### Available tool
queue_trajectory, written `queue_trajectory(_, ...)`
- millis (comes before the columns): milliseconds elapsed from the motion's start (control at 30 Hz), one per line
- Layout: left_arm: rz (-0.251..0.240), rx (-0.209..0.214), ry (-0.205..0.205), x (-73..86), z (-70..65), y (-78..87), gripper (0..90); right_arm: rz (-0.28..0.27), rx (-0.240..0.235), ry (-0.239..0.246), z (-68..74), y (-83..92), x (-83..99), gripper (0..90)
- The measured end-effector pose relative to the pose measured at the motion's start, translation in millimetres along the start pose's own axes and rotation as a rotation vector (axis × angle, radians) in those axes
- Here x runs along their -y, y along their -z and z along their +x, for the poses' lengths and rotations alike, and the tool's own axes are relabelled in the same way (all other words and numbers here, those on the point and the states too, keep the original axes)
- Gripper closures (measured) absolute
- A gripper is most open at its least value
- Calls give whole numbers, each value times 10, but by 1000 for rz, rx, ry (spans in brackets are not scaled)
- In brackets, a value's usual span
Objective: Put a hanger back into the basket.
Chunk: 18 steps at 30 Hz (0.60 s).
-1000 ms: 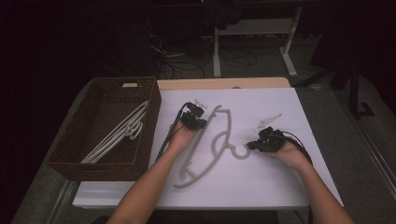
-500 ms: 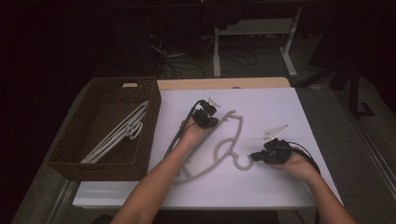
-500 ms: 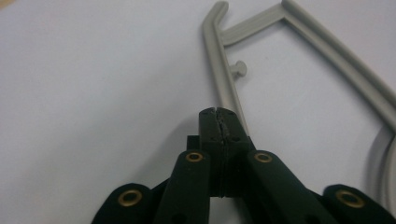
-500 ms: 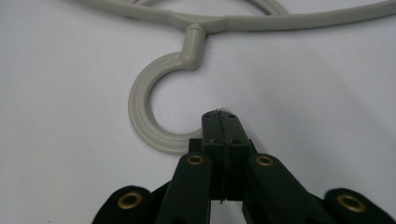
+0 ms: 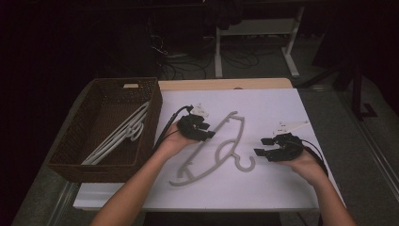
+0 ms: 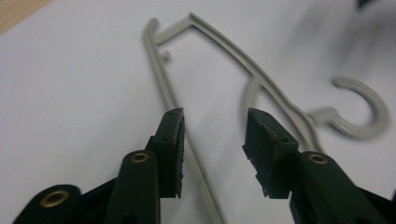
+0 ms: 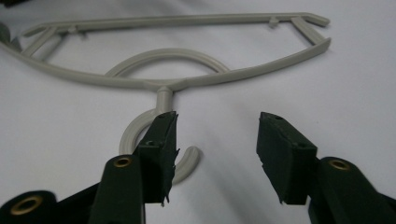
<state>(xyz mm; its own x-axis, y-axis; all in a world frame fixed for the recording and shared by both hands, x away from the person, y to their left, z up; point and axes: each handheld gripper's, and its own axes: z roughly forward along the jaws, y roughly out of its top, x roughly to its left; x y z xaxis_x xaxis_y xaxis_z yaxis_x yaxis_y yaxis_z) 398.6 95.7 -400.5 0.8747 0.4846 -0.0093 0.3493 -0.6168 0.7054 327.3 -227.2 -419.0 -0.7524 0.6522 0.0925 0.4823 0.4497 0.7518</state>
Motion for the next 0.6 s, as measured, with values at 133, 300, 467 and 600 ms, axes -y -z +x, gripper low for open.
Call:
queue_trajectory(133, -6, 52, -17, 202, -192, 180, 516, -13, 42, -29, 47, -15, -25, 287)
queue_trajectory(300, -11, 85, -40, 352, -385, 309, 472, -20, 72, -68, 101, -47, -51, 185)
queue_trajectory(467, 5, 104, -37, 531, -535, 334, 462, -21, 77, -69, 145, -82, -50, 142)
queue_trajectory(600, 31, 98, -34, 659, -662, 300, 472, -12, 84, -66, 151, -113, -17, 142)
